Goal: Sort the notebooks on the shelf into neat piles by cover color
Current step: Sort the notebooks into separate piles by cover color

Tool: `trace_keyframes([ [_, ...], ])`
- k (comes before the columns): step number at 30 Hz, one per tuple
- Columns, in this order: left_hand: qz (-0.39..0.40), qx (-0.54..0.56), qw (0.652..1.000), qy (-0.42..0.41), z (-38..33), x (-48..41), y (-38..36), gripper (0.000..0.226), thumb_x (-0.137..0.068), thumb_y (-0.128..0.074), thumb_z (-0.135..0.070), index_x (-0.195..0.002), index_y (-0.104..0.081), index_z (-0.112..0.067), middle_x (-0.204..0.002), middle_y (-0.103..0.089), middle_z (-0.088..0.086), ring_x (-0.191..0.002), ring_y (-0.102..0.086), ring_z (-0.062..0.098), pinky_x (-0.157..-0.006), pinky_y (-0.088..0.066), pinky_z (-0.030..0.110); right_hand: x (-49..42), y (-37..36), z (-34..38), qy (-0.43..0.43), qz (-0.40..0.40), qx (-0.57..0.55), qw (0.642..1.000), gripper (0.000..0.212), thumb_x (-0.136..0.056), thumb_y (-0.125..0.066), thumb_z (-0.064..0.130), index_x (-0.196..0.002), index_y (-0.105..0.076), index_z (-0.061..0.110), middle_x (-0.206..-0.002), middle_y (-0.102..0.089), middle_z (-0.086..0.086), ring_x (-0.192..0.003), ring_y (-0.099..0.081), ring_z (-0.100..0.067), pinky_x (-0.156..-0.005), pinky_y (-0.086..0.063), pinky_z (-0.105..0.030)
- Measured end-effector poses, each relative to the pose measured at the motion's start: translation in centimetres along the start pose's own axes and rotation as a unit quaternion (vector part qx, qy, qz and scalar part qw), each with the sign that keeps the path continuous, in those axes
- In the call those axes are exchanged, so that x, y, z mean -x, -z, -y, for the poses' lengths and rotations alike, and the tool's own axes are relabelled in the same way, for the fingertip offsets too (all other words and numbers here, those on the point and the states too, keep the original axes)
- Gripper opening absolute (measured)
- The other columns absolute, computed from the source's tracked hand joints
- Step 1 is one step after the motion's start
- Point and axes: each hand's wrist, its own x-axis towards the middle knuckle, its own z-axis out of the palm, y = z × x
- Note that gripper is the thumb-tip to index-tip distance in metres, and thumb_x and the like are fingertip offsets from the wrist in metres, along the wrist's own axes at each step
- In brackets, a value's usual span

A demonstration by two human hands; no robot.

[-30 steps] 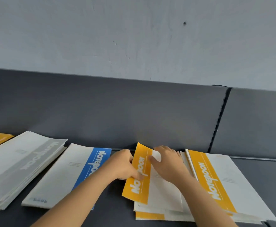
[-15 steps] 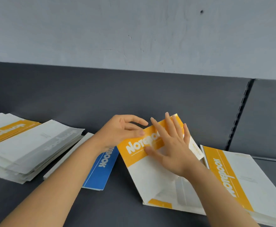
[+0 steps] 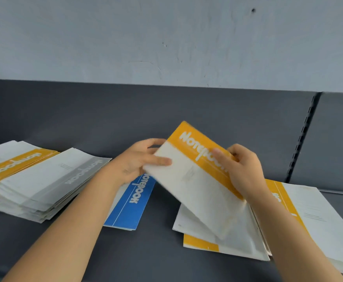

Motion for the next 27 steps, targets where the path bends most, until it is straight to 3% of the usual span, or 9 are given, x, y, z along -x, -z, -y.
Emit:
trace_keyframes([
  [3, 0.022, 0.023, 0.999, 0.025, 0.3, -0.4, -0.8, 0.051, -0.073, -0.071, 0.011, -0.118, -0.061, -0.011, -0.104, -0.074, 0.009, -0.092, -0.072, 0.02, -0.066, -0.058, 0.027, -0.2, -0.2, -0.3, -0.089, -0.026, -0.085, 0.992, 0.035, -0.09, -0.058, 0.043, -0.086, -0.06, 0.008, -0.081, -0.068, -0.003, -0.074, -0.064, -0.022, -0.072, -0.054, -0.039],
  [6, -0.023, 0.016, 1.0, 0.004, 1.0, -1.0, -1.9, 0.047, -0.082, -0.068, 0.007, -0.123, -0.056, -0.012, -0.105, -0.073, 0.012, -0.093, -0.072, 0.023, -0.072, -0.06, 0.031, 0.0, -0.6, -0.5, -0.152, -0.034, -0.122, 0.98, 0.021, -0.096, -0.051, 0.035, -0.109, -0.054, 0.019, -0.098, -0.064, 0.004, -0.082, -0.064, -0.017, -0.078, -0.055, -0.041],
  [9, -0.105, -0.098, 0.989, -0.029, 1.9, -1.5, -2.9, 0.043, -0.089, -0.063, 0.001, -0.127, -0.056, -0.017, -0.11, -0.07, 0.0, -0.095, -0.069, 0.016, -0.078, -0.06, 0.034, 0.7, -1.5, -0.1, -0.155, -0.013, -0.125, 0.98, 0.04, -0.097, -0.051, 0.027, -0.133, -0.035, 0.027, -0.106, -0.053, 0.011, -0.089, -0.059, -0.016, -0.08, -0.05, -0.04],
  [11, -0.102, -0.157, 0.981, -0.045, 2.0, -1.4, -3.3, 0.044, -0.091, -0.062, -0.007, -0.13, -0.055, -0.027, -0.118, -0.065, -0.011, -0.102, -0.065, 0.01, -0.083, -0.057, 0.032, 1.5, -2.2, 0.3, -0.139, -0.001, -0.101, 0.985, 0.05, -0.097, -0.051, 0.022, -0.141, -0.027, 0.028, -0.116, -0.047, 0.012, -0.097, -0.054, -0.016, -0.081, -0.047, -0.038],
  [16, -0.037, -0.195, 0.979, -0.037, 0.8, 0.4, -0.9, 0.054, -0.083, -0.074, -0.015, -0.128, -0.051, -0.035, -0.119, -0.064, -0.017, -0.108, -0.06, 0.003, -0.085, -0.05, 0.023, 3.5, -4.9, 3.1, -0.142, 0.045, -0.138, 0.979, 0.05, -0.092, -0.06, 0.016, -0.134, -0.036, 0.029, -0.112, -0.053, 0.01, -0.091, -0.055, -0.008, -0.076, -0.042, -0.032],
  [22, -0.091, -0.298, 0.949, -0.044, -1.2, 4.4, 10.4, 0.053, -0.076, -0.079, -0.025, -0.122, -0.054, -0.03, -0.119, -0.064, -0.015, -0.109, -0.06, 0.007, -0.095, -0.05, 0.038, 5.4, -13.0, 9.7, -0.143, 0.153, -0.125, 0.97, 0.038, -0.084, -0.067, 0.011, -0.116, -0.054, 0.027, -0.105, -0.066, 0.01, -0.093, -0.065, -0.011, -0.077, -0.053, -0.033],
  [25, -0.083, -0.393, 0.915, -0.027, -1.7, 6.9, 19.2, 0.072, -0.076, -0.076, -0.036, -0.139, -0.041, -0.029, -0.135, -0.054, -0.012, -0.121, -0.053, 0.013, -0.099, -0.047, 0.041, 6.8, -19.6, 14.1, -0.139, 0.187, -0.121, 0.965, 0.036, -0.084, -0.068, 0.01, -0.113, -0.05, 0.02, -0.103, -0.063, 0.011, -0.094, -0.062, -0.009, -0.074, -0.05, -0.027],
  [27, -0.079, -0.44, 0.895, 0.011, -2.0, 8.3, 25.1, 0.089, -0.078, -0.071, -0.043, -0.151, -0.023, -0.03, -0.152, -0.036, -0.009, -0.134, -0.042, 0.017, -0.107, -0.041, 0.04, 7.5, -24.8, 17.2, -0.137, 0.182, -0.093, 0.969, 0.04, -0.085, -0.067, 0.013, -0.106, -0.034, 0.018, -0.097, -0.05, 0.017, -0.094, -0.053, -0.008, -0.067, -0.046, -0.024],
])
